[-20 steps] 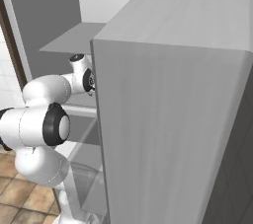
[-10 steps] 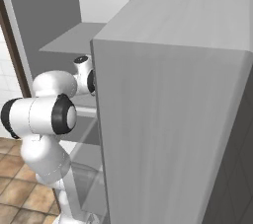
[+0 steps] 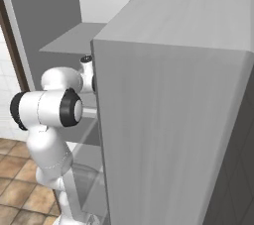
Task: Place the cold items (orange and pear) from the fridge in one tupperware on the dining counter. Place the warm items (hot dog and kebab skewer) in the stove area in another tupperware.
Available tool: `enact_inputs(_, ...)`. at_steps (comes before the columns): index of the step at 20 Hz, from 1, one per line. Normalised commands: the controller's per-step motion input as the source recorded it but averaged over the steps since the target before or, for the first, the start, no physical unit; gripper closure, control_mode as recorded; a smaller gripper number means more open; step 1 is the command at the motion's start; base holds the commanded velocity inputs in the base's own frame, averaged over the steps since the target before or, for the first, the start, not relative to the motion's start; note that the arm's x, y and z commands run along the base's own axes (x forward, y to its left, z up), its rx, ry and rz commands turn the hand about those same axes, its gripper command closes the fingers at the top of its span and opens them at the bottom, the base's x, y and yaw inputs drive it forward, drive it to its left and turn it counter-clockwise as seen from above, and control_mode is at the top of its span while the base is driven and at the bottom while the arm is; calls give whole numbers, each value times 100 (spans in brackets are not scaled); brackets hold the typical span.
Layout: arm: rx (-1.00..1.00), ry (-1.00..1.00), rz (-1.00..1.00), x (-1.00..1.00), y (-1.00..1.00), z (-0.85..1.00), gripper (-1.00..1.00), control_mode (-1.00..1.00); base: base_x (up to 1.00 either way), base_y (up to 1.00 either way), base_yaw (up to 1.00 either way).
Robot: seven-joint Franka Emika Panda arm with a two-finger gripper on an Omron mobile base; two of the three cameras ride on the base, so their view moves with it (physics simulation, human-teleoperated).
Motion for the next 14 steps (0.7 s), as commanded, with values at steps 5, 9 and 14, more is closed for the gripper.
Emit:
enact_inputs(5,9,0,0,20,-4,-9,-100,-100,0,0,0)
enact_inputs(9,11,0,0,18,-7,-14,-100,-100,0,0,0)
enact_inputs(14,6,0,0,16,-6,-20,-100,-100,0,0,0)
